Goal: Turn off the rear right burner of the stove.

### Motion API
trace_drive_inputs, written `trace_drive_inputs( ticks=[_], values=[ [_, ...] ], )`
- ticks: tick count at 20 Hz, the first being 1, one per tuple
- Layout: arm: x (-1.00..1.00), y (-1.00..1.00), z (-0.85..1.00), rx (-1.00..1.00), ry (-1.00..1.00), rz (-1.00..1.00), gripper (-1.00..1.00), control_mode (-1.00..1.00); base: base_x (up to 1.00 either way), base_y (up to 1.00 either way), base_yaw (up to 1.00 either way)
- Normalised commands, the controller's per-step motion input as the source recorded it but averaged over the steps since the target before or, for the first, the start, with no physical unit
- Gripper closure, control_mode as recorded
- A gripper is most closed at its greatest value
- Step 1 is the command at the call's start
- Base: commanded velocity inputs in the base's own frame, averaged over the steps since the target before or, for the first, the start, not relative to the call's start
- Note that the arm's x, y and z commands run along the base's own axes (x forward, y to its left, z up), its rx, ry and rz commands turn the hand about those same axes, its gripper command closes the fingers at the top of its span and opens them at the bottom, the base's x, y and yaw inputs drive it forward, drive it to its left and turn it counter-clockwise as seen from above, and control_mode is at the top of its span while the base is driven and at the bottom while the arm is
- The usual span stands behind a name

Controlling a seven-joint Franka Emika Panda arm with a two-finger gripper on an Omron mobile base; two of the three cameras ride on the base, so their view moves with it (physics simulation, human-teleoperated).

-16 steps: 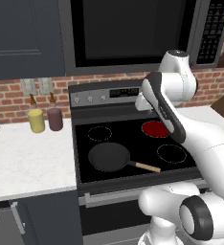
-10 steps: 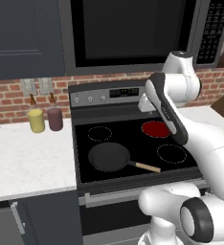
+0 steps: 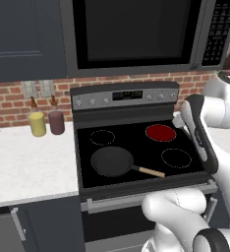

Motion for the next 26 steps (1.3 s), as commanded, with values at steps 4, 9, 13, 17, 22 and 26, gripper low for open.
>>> trace_drive_inputs(
  ticks=[4,9,13,17,22,26],
  values=[
    [-0.11,-0.67,-0.01,-0.14,-0.5,0.19,-1.0,-1.0,0.0,0.0,0.0],
    [0.0,-0.46,-0.07,-0.18,-0.4,0.2,-1.0,-1.0,0.0,0.0,0.0],
    [0.0,-0.3,-0.02,-0.15,-0.39,0.19,-1.0,-1.0,0.0,0.0,0.0],
    [0.02,-0.11,-0.01,-0.15,-0.42,0.12,-1.0,-1.0,0.0,0.0,0.0],
    [0.16,-0.04,0.0,-0.07,-0.36,0.05,-1.0,-1.0,0.0,0.0,0.0],
    [0.4,-0.08,0.0,0.0,-0.13,0.03,-1.0,-1.0,0.0,0.0,0.0]
  ],
)
